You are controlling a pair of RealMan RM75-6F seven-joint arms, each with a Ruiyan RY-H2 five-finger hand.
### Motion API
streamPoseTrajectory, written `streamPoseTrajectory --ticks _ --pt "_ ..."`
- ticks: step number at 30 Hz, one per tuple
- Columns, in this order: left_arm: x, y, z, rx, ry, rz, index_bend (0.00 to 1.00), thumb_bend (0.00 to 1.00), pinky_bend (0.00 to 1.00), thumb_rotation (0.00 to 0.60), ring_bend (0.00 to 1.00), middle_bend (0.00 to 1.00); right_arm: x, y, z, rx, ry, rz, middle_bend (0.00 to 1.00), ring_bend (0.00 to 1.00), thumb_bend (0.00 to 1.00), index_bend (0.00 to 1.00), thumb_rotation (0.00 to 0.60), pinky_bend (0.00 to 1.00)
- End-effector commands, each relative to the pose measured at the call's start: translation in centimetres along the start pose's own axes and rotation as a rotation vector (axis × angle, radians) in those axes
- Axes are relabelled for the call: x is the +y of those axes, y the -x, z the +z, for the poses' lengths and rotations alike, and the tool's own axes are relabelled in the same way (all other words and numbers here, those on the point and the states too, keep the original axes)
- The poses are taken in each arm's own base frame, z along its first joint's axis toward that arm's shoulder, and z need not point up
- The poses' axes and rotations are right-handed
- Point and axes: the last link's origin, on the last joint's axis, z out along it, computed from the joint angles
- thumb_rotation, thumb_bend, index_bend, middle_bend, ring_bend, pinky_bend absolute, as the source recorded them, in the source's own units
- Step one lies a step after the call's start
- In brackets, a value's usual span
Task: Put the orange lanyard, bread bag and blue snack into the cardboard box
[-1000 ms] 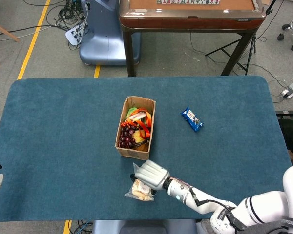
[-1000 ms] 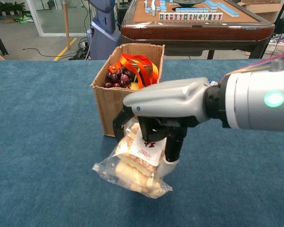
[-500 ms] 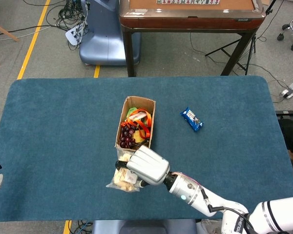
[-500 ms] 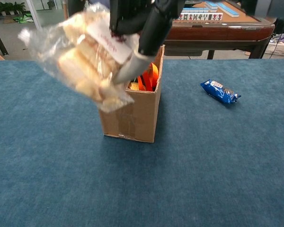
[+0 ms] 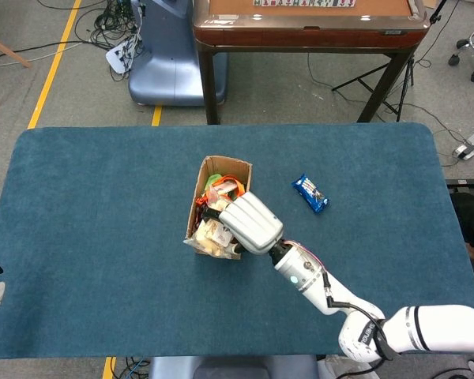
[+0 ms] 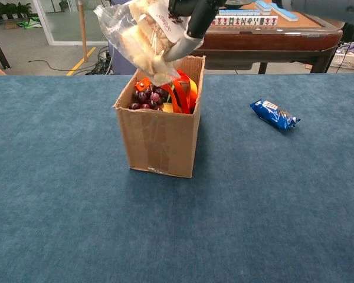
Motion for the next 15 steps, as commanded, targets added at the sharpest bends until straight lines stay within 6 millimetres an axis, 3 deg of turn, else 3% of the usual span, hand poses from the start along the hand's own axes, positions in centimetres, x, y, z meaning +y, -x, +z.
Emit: streamPoseTrajectory --ticks 1,11,13,15 --pt "0.0 0.0 0.0 0.000 0.001 -0.002 0.47 0.35 0.60 0.600 0.38 0.55 0.6 0.7 1.3 0.023 0.034 -0.010 1.00 1.00 0.12 0.65 0.600 1.00" --pt "-0.1 -0.3 -0.1 0.010 -0.002 -0.006 0.47 0.35 0.60 0.600 0.38 0.55 2.8 3.9 2.9 -0.036 0.131 -0.063 1.00 1.00 0.04 0.65 0.600 1.00" --pt "-0.1 -0.4 -0.1 0.011 -0.002 -0.010 0.47 0.35 0.60 0.600 0.38 0.55 3.2 4.4 3.1 -0.066 0.154 -0.072 1.00 1.00 0.01 0.58 0.600 1.00" --pt "-0.1 -0.4 -0.1 0.012 -0.003 -0.009 0.47 0.35 0.60 0.600 0.38 0.55 3.3 4.7 3.2 -0.087 0.165 -0.067 1.00 1.00 0.00 0.37 0.600 1.00"
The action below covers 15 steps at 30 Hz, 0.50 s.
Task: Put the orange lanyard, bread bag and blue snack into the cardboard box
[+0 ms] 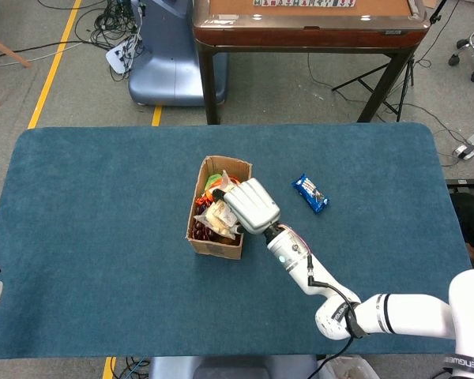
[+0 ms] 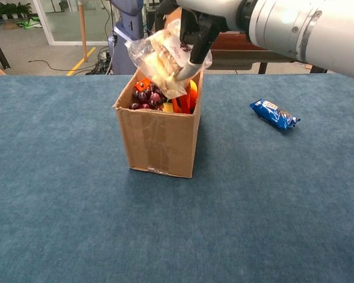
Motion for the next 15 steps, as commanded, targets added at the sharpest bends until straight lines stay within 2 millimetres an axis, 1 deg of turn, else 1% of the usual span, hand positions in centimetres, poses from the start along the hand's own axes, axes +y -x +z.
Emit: streamPoseTrajectory --ticks 1,3,4,5,11,15 --pt "0.0 0.0 0.0 0.000 -0.001 0.000 0.47 0.35 0.60 0.600 0.38 0.55 0.2 0.8 0.3 -0.050 0.022 -0.003 1.00 1.00 0.00 0.30 0.600 1.00" --pt "-0.1 0.0 0.0 0.000 -0.002 0.001 0.47 0.35 0.60 0.600 0.38 0.55 0.3 0.8 0.3 -0.063 0.027 0.004 0.99 1.00 0.00 0.09 0.600 1.00" --pt "-0.1 0.0 0.0 -0.001 -0.002 0.002 0.47 0.35 0.60 0.600 0.38 0.55 0.3 0.6 0.2 -0.063 0.028 0.007 0.99 1.00 0.00 0.03 0.600 1.00" --pt "-0.1 0.0 0.0 -0.002 -0.002 0.002 0.47 0.35 0.60 0.600 0.38 0.55 0.4 0.5 0.2 -0.059 0.028 0.009 0.98 1.00 0.00 0.01 0.600 1.00" --pt "0.0 0.1 0.0 -0.004 0.001 0.007 0.47 0.35 0.60 0.600 0.38 0.55 0.6 -0.8 -1.0 -0.011 0.025 0.022 0.98 1.00 0.00 0.00 0.600 1.00" --pt "0.1 0.2 0.0 -0.006 0.003 0.010 0.47 0.35 0.60 0.600 0.38 0.55 1.4 -1.8 -2.6 0.042 0.040 -0.002 0.98 1.00 0.00 0.00 0.600 1.00"
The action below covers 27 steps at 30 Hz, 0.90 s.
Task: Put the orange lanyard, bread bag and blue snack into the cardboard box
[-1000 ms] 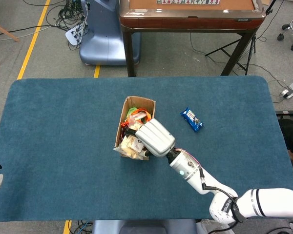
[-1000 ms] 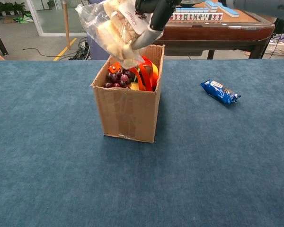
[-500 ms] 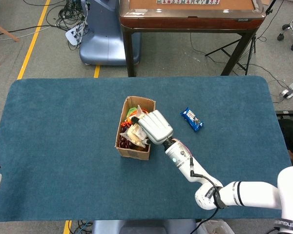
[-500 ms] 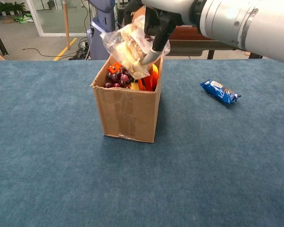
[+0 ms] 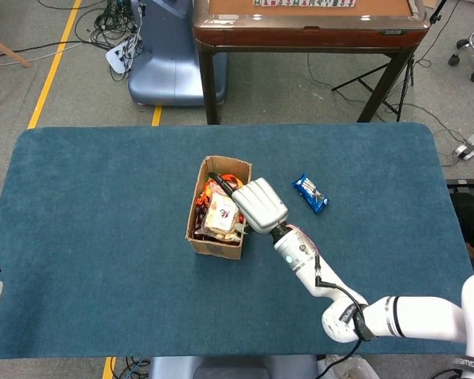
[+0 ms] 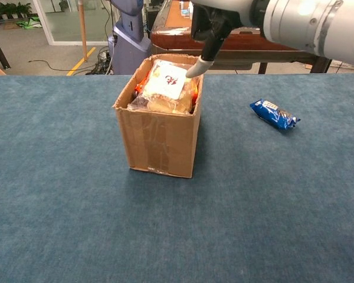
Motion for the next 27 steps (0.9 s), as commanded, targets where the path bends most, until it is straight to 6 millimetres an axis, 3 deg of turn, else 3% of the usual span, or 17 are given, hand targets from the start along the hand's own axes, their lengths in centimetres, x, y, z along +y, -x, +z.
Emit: streamPoseTrajectory --ticks 1,13,18,27 --pt "0.0 0.1 0.0 -0.002 0.000 0.002 0.47 0.35 0.60 0.600 0.38 0.55 0.9 -0.8 -1.7 0.042 0.019 -0.024 0.98 1.00 0.00 0.00 0.600 1.00" --pt "0.4 0.9 0.2 -0.027 0.009 0.016 0.47 0.35 0.60 0.600 0.38 0.55 7.3 -2.9 -7.7 0.099 0.208 -0.064 0.98 1.00 0.00 0.16 0.600 1.00" --pt "0.6 1.3 0.2 -0.039 0.015 0.021 0.47 0.35 0.60 0.600 0.38 0.55 10.8 -2.5 -8.9 0.058 0.307 -0.031 0.98 1.00 0.01 0.17 0.600 1.00" --pt "0.6 1.4 0.3 -0.042 0.014 0.019 0.47 0.35 0.60 0.600 0.38 0.55 15.7 -0.3 -9.3 -0.046 0.467 0.059 1.00 1.00 0.02 0.18 0.600 1.00"
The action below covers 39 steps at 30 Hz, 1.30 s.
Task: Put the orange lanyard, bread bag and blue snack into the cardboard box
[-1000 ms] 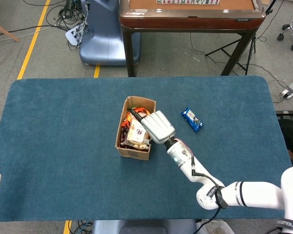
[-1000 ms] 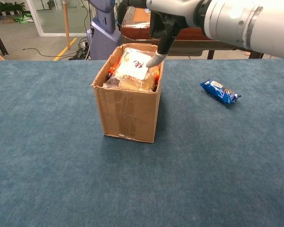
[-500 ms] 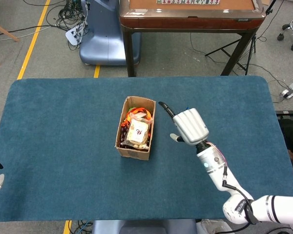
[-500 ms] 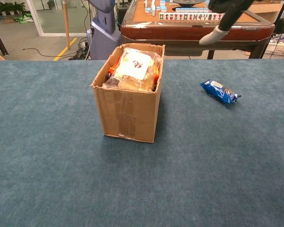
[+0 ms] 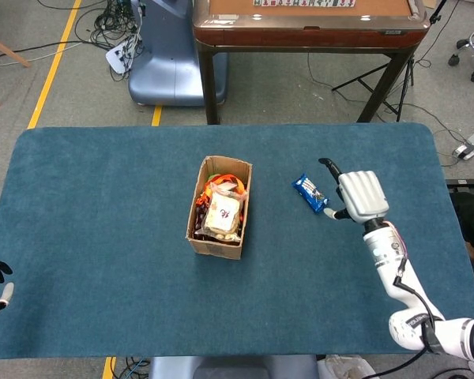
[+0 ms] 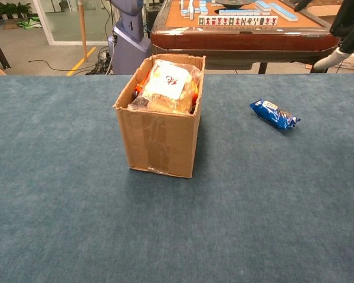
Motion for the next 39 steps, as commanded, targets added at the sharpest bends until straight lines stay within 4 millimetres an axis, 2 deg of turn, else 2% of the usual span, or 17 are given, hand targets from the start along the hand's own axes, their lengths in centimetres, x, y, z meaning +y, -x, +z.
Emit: streamPoseTrajectory --ticks 1,12,18,25,33,39 --pt "0.0 0.0 0.0 -0.001 -0.001 -0.001 0.47 0.35 0.60 0.600 0.38 0.55 1.9 1.0 0.6 -0.066 0.056 0.025 1.00 1.00 0.01 0.18 0.600 1.00" --pt "0.0 0.0 0.0 -0.003 0.002 0.001 0.47 0.35 0.60 0.600 0.38 0.55 6.2 3.7 1.6 -0.179 0.198 0.013 1.00 1.00 0.01 0.19 0.600 1.00" --pt "0.0 0.1 0.0 -0.004 0.001 0.000 0.47 0.35 0.60 0.600 0.38 0.55 7.6 5.4 2.5 -0.232 0.243 0.055 1.00 1.00 0.01 0.19 0.600 1.00" --pt "0.0 0.0 0.0 -0.003 0.001 -0.003 0.47 0.35 0.60 0.600 0.38 0.55 7.8 7.2 3.7 -0.270 0.247 0.083 1.00 1.00 0.00 0.20 0.600 1.00" --pt "0.0 -0.1 0.0 0.001 -0.001 -0.007 0.47 0.35 0.60 0.600 0.38 0.55 7.0 9.7 5.0 -0.321 0.220 0.092 1.00 1.00 0.00 0.20 0.600 1.00" --pt "-0.1 -0.2 -0.1 0.003 -0.003 -0.012 0.47 0.35 0.60 0.600 0.38 0.55 6.4 10.6 5.4 -0.338 0.208 0.088 1.00 1.00 0.00 0.20 0.600 1.00"
